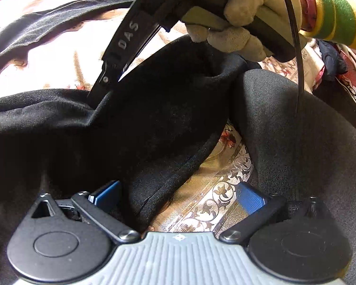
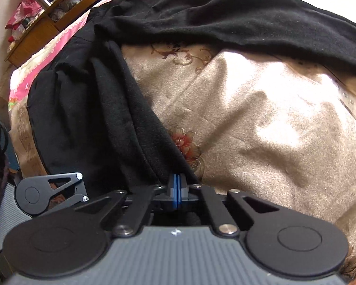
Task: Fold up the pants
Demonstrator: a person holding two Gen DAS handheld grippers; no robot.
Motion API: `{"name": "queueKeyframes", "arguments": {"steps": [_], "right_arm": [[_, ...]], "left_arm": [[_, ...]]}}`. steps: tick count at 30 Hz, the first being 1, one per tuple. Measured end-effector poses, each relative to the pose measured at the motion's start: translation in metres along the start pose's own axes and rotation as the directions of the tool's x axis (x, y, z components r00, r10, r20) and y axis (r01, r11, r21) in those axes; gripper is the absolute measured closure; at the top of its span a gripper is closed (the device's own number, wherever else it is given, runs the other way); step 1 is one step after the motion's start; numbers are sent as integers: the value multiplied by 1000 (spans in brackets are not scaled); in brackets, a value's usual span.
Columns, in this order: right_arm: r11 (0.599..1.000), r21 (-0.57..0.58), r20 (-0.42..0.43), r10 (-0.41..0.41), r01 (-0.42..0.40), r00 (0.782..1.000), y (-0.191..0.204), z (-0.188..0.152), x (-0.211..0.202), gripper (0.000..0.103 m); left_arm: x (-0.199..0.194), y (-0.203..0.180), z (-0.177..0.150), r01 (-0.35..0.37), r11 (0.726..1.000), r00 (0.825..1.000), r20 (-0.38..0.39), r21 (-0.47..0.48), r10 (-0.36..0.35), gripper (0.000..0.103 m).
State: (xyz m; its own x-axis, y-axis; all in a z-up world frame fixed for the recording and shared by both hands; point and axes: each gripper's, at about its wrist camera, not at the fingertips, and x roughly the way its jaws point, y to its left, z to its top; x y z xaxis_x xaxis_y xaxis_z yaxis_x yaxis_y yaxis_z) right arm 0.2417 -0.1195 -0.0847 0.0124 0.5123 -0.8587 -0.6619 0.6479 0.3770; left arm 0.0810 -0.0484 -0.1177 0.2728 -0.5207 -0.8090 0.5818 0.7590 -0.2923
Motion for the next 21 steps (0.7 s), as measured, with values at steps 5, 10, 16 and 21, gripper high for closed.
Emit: {"name": "queueKeyframes", "arguments": {"steps": [5,10,16,21], "right_arm": [[996,-19,81,-84,86,993,-6,8,-22,102],[965,-7,169,-256,260,952,-31,29,-29,103],[999,34,158,-12,7,987,-11,21,-50,102],[1000,16,101,-1,0,995,13,10,-2,103]], "left_arm": [[-4,8,3,15,999,1000,12,-43,-14,0],[-5,14,9,13,997,1000,29,-75,-11,0],[-5,19,13,8,996,999,51,-91,-4,0],[-9,14,7,-35,999,998,49,-33,36,0]]}}
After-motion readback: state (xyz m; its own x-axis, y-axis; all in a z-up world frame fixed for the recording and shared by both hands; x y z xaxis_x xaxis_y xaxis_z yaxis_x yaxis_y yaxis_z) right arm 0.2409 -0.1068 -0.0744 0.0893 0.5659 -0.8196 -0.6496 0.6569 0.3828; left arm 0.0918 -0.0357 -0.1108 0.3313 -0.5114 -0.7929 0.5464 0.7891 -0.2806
